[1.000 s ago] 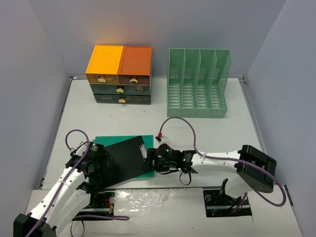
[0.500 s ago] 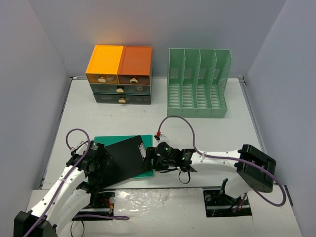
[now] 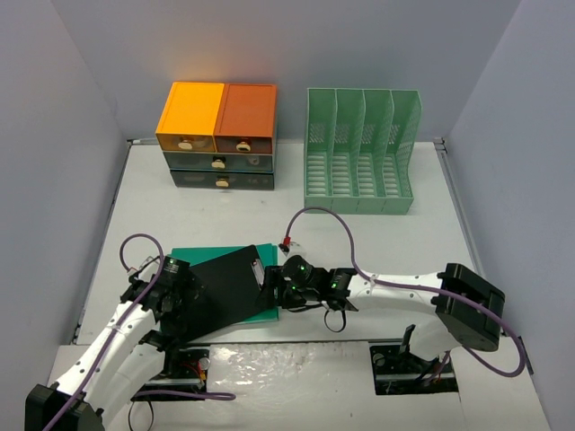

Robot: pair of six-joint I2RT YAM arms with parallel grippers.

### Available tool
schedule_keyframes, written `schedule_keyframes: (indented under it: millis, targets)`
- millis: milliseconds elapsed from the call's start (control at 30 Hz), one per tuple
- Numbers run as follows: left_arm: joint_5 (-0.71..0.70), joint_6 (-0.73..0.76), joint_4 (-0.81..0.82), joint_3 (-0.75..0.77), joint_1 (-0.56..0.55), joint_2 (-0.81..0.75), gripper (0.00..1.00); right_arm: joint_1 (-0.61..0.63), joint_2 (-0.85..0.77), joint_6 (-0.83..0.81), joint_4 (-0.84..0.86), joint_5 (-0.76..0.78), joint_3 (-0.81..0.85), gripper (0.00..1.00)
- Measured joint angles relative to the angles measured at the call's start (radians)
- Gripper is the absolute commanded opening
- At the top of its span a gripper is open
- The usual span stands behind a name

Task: Organize the desk

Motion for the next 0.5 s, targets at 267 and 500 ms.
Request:
schedule_keyframes:
  millis: [267,500]
  targets:
    - [-0.003,0.0,0.0,0.0,0.0,-0.004,0.87,-0.001,-0.022,-0.009,-0.032,-0.003,0.029,0.6]
    - [-0.001,0.0,0.0,0.0,0.0,-0.004,0.87,-0.001,-0.023,-0.013,-0.05,-0.009,0.037,0.6]
